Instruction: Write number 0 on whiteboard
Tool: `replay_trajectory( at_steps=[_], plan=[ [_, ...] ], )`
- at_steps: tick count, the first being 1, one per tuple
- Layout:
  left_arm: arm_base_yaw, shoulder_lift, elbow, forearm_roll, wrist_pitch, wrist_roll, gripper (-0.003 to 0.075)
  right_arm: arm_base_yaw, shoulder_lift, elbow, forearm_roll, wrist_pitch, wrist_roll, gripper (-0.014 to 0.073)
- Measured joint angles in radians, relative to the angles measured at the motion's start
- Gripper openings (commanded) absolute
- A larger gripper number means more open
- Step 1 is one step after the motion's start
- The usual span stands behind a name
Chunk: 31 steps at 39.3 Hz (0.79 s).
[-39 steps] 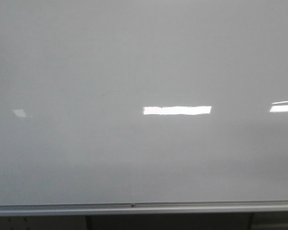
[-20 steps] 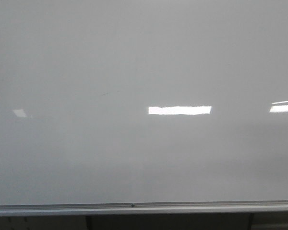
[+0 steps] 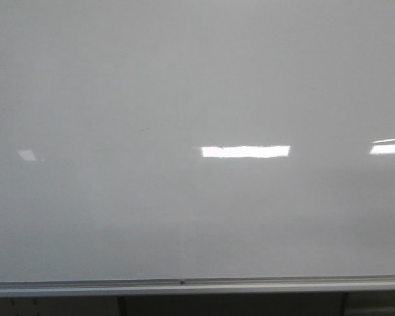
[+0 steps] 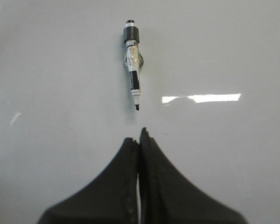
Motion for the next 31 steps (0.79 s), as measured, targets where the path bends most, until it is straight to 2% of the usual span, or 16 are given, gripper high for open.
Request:
replay_trajectory(
  at_steps=[11, 22, 25, 31],
  plan=[
    [0.000, 0.000, 0.000, 0.002, -0.005, 0.000, -0.0020, 0.000, 0.000, 0.000, 0.000, 0.000, 0.000, -0.0069],
    [0.000, 0.000, -0.005, -0.036, -0.203, 0.000, -0.0019, 0.000, 0.000, -0.046, 0.000, -0.002, 0.000, -0.0067],
    [0.000, 0.000, -0.036, -0.042, -0.192, 0.000, -0.0019, 0.000, 0.000, -0.118, 0.000, 0.026, 0.000, -0.0067],
    [0.000, 0.012, -0.195, -0.023, -0.074, 0.000, -0.0019, 0.000, 0.003, -0.293, 0.000, 0.136, 0.000, -0.0067]
  ],
)
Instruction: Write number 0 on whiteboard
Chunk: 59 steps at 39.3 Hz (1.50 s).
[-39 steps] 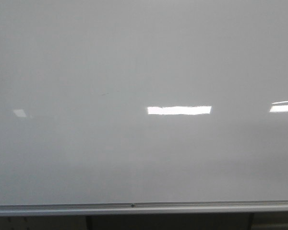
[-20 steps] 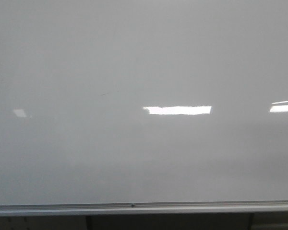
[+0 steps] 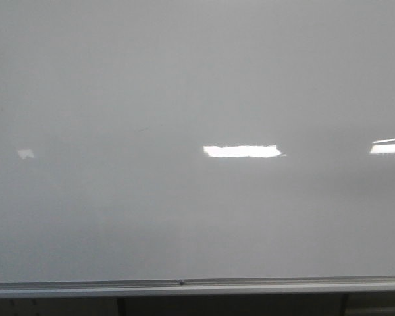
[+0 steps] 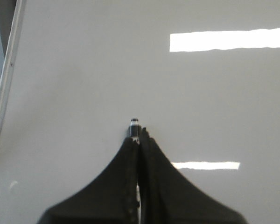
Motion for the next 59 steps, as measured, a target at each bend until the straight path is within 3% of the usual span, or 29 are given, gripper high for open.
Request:
replay_trajectory(
  at_steps=[8, 19, 23, 30, 33, 45, 59],
  plan=[
    [0.000, 0.166, -0.198, 0.045, 0.200, 0.000, -0.0020, 0.000, 0.133, -0.176, 0.000, 0.129, 0.000, -0.0065],
    [0.000, 0.286, -0.255, 0.049, 0.261, 0.000, 0.0008, 0.000, 0.255, -0.217, 0.000, 0.144, 0.000, -0.0033],
    [0.000, 0.288, -0.255, 0.049, 0.272, 0.000, 0.0148, 0.000, 0.259, -0.217, 0.000, 0.144, 0.000, 0.0121],
    [0.000, 0.288, -0.255, 0.049, 0.279, 0.000, 0.0573, 0.000, 0.258, -0.219, 0.000, 0.144, 0.000, 0.0440],
    [0.000, 0.288, -0.255, 0.049, 0.278, 0.000, 0.0640, 0.000, 0.258, -0.219, 0.000, 0.144, 0.000, 0.0486],
    [0.000, 0.355, -0.271, 0.029, 0.294, 0.000, 0.0638, 0.000, 0.258, -0.219, 0.000, 0.144, 0.000, 0.0489],
    [0.000, 0.897, -0.486, -0.016, 0.330, 0.000, 0.0638, 0.000, 0.258, -0.219, 0.000, 0.148, 0.000, 0.0489]
  ],
)
